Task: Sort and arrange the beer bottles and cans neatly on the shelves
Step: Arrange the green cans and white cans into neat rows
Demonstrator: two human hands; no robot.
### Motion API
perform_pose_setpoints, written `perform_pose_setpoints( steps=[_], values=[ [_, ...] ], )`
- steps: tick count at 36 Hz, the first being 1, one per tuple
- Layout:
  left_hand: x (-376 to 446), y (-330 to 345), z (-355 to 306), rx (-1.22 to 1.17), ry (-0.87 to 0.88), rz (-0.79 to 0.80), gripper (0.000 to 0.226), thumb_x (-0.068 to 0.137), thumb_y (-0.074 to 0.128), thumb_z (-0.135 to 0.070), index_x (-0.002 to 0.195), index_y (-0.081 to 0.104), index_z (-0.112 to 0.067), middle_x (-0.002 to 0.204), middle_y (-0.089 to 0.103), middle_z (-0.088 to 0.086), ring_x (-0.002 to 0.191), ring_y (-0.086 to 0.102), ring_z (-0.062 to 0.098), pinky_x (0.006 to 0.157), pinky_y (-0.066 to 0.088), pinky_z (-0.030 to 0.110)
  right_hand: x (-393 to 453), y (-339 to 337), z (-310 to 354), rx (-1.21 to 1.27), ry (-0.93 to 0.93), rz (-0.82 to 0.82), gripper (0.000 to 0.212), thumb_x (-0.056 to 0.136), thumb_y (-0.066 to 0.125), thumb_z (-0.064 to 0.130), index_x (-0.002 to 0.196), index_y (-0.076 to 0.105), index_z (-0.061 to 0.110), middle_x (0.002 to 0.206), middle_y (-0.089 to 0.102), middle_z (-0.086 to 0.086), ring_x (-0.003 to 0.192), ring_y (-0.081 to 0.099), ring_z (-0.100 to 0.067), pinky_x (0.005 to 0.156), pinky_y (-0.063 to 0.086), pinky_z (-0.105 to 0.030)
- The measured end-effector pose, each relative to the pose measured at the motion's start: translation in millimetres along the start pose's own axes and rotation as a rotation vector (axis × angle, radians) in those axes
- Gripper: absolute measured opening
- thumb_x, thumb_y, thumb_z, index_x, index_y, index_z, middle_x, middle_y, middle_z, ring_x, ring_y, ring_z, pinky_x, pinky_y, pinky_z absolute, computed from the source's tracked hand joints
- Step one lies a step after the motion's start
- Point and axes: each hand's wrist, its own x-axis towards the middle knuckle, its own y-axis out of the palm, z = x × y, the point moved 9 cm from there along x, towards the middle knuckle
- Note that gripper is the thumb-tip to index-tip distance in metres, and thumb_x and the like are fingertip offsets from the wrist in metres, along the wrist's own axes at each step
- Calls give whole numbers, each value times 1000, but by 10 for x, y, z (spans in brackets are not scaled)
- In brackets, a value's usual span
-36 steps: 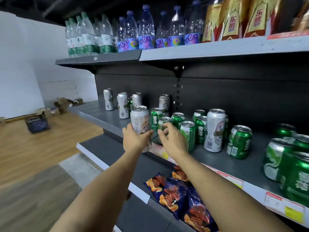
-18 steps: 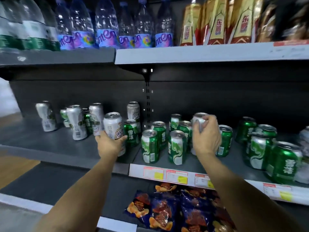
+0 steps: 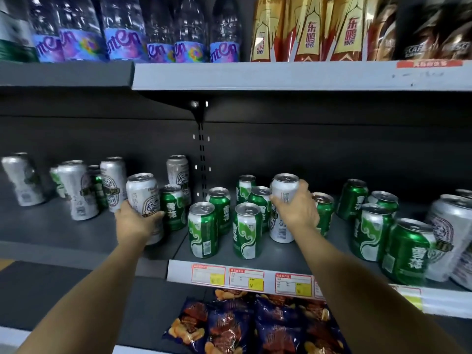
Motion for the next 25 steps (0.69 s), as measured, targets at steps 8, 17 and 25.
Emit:
perform_pose_setpoints(
  steps=[8,17,25],
  values=[
    [5,-66,9,-25,28,23,62,69,88,-29,116,51,-13,118,60,12,107,58,34,91,50,46,-132,-462,283,-58,-123,-304,64,74,66,50,115,44,6,114,58,-14,110,51,-34,91,36,-44],
    [235,-214,115,25,5,73,55,73,84,-33,113,50,-16,115,62,13,112,55,37,83,46,41,-388,-852,1408,100,-252,-447,67,72,65,58,111,47,7,112,60,-11,110,53,-32,96,35,-42],
    [629,-436,330,88,36,49,67,68,85,-41,116,49,-12,120,59,14,117,49,39,92,47,53,-908,28,2189,338,-272,-263,67,69,72,54,115,43,15,104,56,-4,101,57,-30,81,46,-38]
  ],
)
